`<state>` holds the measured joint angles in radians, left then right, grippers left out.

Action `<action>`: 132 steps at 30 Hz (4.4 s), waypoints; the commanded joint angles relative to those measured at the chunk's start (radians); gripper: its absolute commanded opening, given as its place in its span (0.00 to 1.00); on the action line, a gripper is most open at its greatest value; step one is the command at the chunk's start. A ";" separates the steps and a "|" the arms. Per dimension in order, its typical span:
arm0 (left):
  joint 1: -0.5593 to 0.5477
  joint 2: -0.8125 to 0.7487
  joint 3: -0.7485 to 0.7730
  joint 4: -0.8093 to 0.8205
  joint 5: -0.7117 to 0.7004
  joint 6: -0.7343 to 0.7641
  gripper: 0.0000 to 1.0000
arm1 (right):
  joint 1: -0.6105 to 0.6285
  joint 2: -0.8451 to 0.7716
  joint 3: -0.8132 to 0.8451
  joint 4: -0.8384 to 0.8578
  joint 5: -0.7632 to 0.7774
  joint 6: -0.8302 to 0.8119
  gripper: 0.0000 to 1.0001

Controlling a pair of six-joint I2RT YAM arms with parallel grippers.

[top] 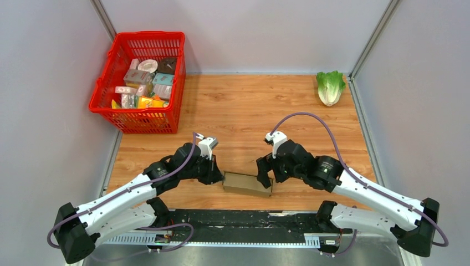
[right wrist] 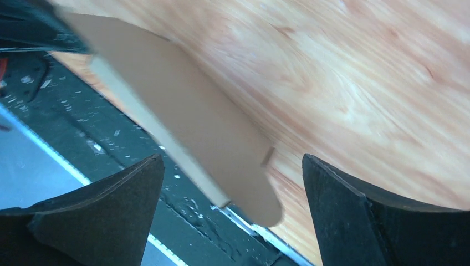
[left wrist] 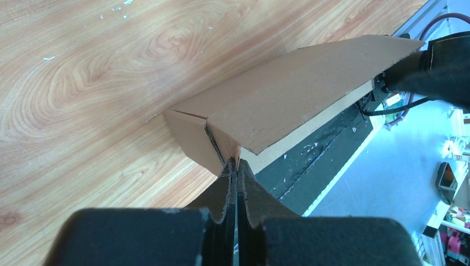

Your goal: Fold the paper box

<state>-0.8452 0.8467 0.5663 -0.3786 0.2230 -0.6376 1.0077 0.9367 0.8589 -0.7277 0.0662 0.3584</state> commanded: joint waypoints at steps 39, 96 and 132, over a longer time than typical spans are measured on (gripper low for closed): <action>-0.006 -0.021 0.017 -0.036 -0.053 0.058 0.00 | -0.047 0.070 -0.014 -0.021 -0.107 0.232 0.00; -0.009 -0.029 -0.039 -0.017 -0.140 0.069 0.31 | -0.116 0.051 -0.129 0.036 -0.250 0.300 0.06; 0.202 -0.136 0.101 -0.095 -0.194 -0.182 0.67 | -0.389 -0.188 -0.296 0.102 -0.362 0.636 0.93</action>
<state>-0.6926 0.7212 0.6910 -0.5915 -0.0906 -0.8295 0.6231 0.8215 0.6285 -0.6949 -0.2413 1.0092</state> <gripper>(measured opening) 0.706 0.975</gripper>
